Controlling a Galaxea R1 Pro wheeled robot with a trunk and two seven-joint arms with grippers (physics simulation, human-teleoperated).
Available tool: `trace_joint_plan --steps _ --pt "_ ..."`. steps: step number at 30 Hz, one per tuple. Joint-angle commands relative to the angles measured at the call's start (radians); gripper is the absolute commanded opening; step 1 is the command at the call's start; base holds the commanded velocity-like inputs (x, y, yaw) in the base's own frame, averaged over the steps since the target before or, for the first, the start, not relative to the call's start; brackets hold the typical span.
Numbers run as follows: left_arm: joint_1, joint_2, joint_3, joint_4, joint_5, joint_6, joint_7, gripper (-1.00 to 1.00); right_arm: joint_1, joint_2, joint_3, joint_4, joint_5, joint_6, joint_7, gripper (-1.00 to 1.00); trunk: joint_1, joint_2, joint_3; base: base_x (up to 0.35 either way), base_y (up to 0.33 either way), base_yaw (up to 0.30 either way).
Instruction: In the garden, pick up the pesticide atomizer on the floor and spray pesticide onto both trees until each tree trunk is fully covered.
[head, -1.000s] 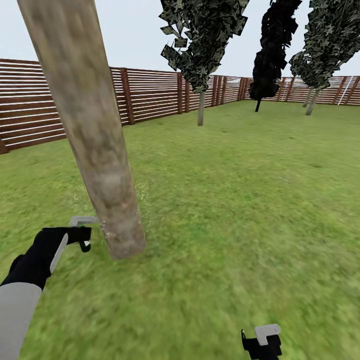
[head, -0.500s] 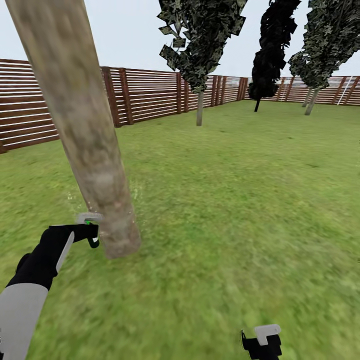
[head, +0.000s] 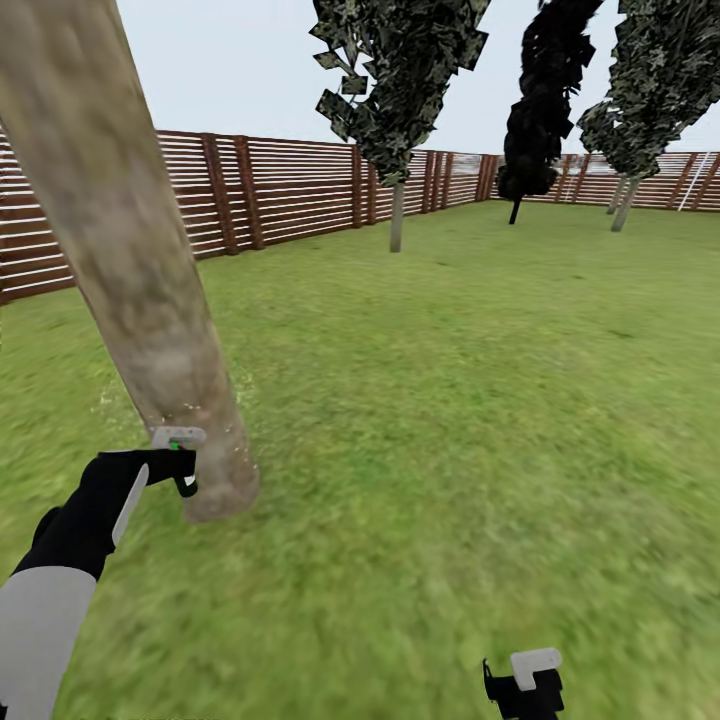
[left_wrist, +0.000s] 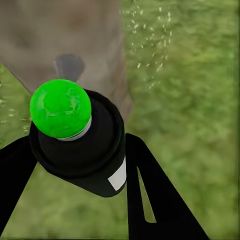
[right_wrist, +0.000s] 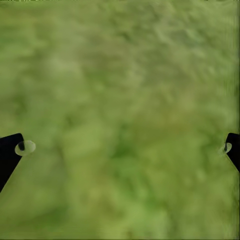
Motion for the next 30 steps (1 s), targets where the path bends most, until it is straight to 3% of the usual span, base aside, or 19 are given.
trace_joint_plan --steps 1,8,11,13,14,17,18,19,21,25,28,30 --pt "0.0 0.0 0.0 0.0 0.0 0.0 0.001 -1.0 0.0 0.0 0.0 0.0 0.0 0.0 0.0 1.0 0.0 0.0 0.0 0.082 -0.271 0.235" --pt "0.001 0.003 0.008 0.008 -0.001 -0.001 0.005 -1.0 0.0 0.0 0.0 0.0 0.0 0.0 0.001 1.0 0.0 0.0 0.0 0.082 -0.271 0.271" --pt "0.005 0.04 0.012 0.048 -0.001 -0.002 0.039 -1.0 0.0 0.0 0.0 0.0 0.0 0.0 0.001 1.0 0.0 0.0 0.0 0.086 -0.271 0.064" --pt "0.005 0.048 0.011 0.082 -0.001 -0.005 0.054 -1.0 0.0 0.0 0.0 0.0 0.0 0.0 0.001 1.0 0.0 0.0 0.0 0.089 -0.271 0.008" --pt "0.005 0.044 0.008 0.093 -0.001 -0.006 0.058 -1.0 0.0 0.0 0.001 0.0 0.0 0.0 0.001 1.0 0.0 0.0 0.0 0.09 -0.271 0.002" --pt "0.005 -0.019 0.004 0.098 -0.001 -0.007 0.062 -1.0 0.0 0.0 0.001 0.0 0.0 0.0 0.001 1.0 0.0 0.0 0.0 0.09 -0.271 0.0" --pt "0.005 -0.021 0.007 0.101 -0.001 -0.007 0.063 -1.0 0.0 0.0 0.001 0.0 0.0 0.0 0.001 1.0 0.0 0.0 0.0 0.09 -0.271 0.0" --pt "0.005 -0.004 0.023 0.117 -0.001 -0.008 0.063 -1.0 0.0 0.0 0.001 0.0 0.0 0.0 0.001 1.0 0.0 0.0 0.0 0.091 -0.27 0.0" --pt "0.005 0.053 0.059 0.132 -0.001 -0.009 0.062 -1.0 0.0 0.0 0.001 0.0 0.0 0.0 0.001 1.0 0.0 0.0 0.0 0.096 -0.271 0.0" --pt "0.008 0.108 0.075 0.191 -0.003 -0.016 0.063 -1.0 -0.001 0.0 0.001 0.0 0.0 0.0 0.001 1.0 0.0 0.0 0.0 0.116 -0.268 0.011" --pt "0.008 0.105 0.067 0.218 -0.002 -0.019 0.076 -1.0 0.0 0.0 0.001 0.0 0.0 0.0 0.001 1.0 0.0 0.0 0.0 0.128 -0.261 0.2" --pt "0.008 0.053 0.063 0.221 -0.002 -0.023 0.085 -1.0 0.0 0.0 0.001 0.0 0.0 0.0 0.001 1.0 0.0 0.0 0.0 0.075 -0.101 0.272"
